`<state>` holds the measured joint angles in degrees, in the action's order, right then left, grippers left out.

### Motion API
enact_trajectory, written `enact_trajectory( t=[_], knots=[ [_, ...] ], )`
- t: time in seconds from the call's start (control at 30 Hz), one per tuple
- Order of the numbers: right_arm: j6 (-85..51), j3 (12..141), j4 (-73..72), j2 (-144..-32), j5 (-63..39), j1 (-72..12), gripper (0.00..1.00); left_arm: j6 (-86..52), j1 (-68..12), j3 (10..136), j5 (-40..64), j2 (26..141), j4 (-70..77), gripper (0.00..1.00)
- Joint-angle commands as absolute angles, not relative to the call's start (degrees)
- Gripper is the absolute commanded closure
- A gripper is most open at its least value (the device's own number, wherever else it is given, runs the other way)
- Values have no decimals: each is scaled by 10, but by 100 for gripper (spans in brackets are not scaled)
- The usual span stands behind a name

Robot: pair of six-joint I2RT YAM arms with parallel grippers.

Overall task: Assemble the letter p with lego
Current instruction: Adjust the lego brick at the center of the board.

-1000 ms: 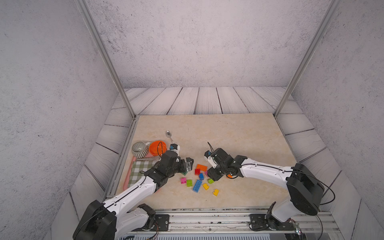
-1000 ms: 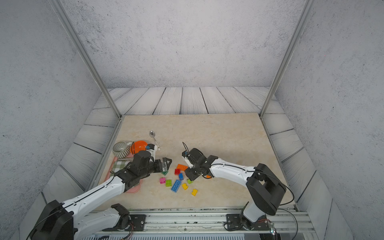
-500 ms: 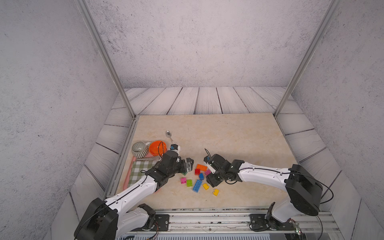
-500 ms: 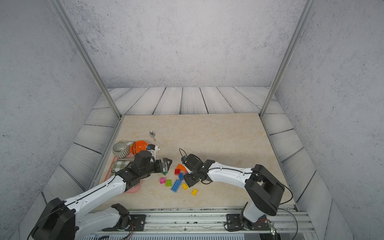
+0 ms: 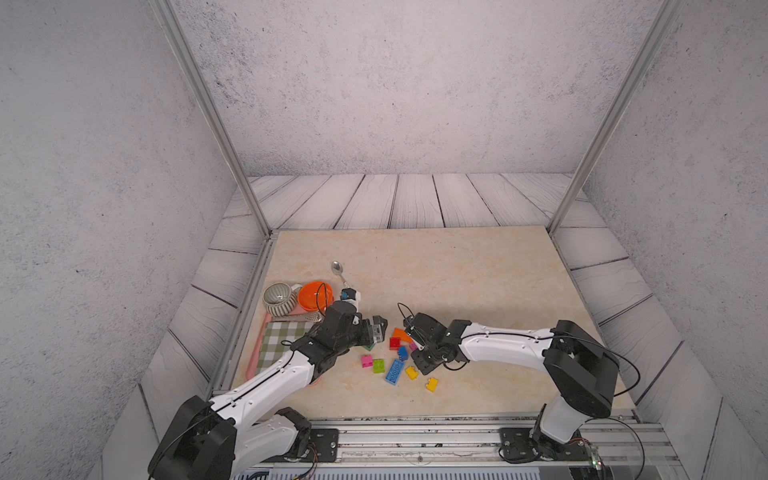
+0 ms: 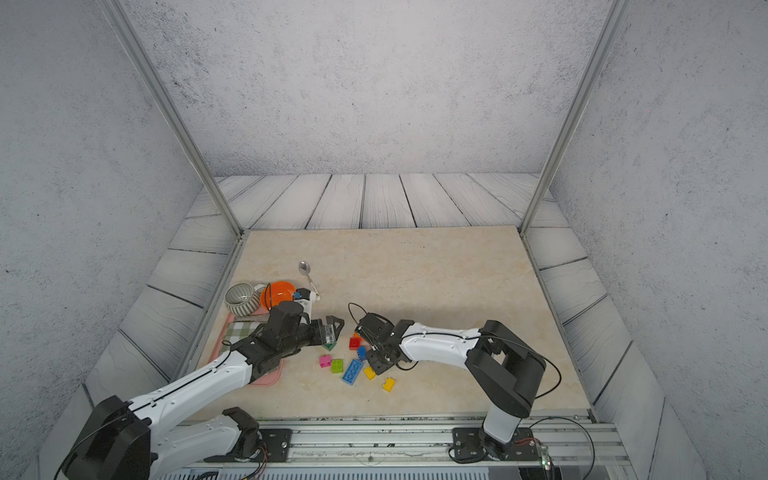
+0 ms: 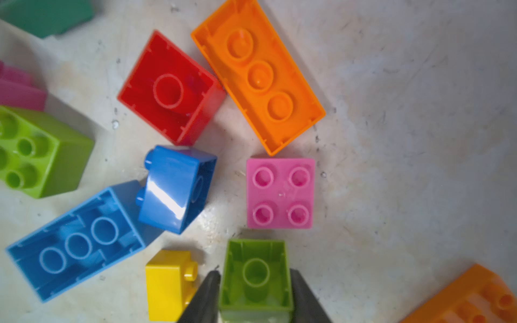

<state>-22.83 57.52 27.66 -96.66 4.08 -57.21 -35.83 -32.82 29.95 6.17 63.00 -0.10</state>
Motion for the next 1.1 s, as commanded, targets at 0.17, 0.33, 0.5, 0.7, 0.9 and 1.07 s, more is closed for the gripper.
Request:
enact_trajectory(
  t=[0.17, 0.33, 0.5, 0.7, 0.9, 1.07],
  knots=[
    [-220, 689, 540, -959, 40, -575, 75, -330, -329, 313, 14, 641, -12, 1],
    [-212, 768, 722, -1005, 23, -570, 76, -323, -328, 317, -8, 635, -26, 1],
    [-201, 827, 835, -1081, 34, -563, 77, -325, -328, 314, -3, 627, -28, 1],
    [-189, 857, 859, -1158, 15, -560, 80, -326, -327, 311, -3, 617, -32, 1],
    [-156, 888, 834, -1231, -8, -546, 75, -327, -326, 307, -5, 597, -37, 1],
    [-135, 909, 812, -1276, -4, -525, 71, -326, -325, 304, -10, 584, -40, 2]
  ],
)
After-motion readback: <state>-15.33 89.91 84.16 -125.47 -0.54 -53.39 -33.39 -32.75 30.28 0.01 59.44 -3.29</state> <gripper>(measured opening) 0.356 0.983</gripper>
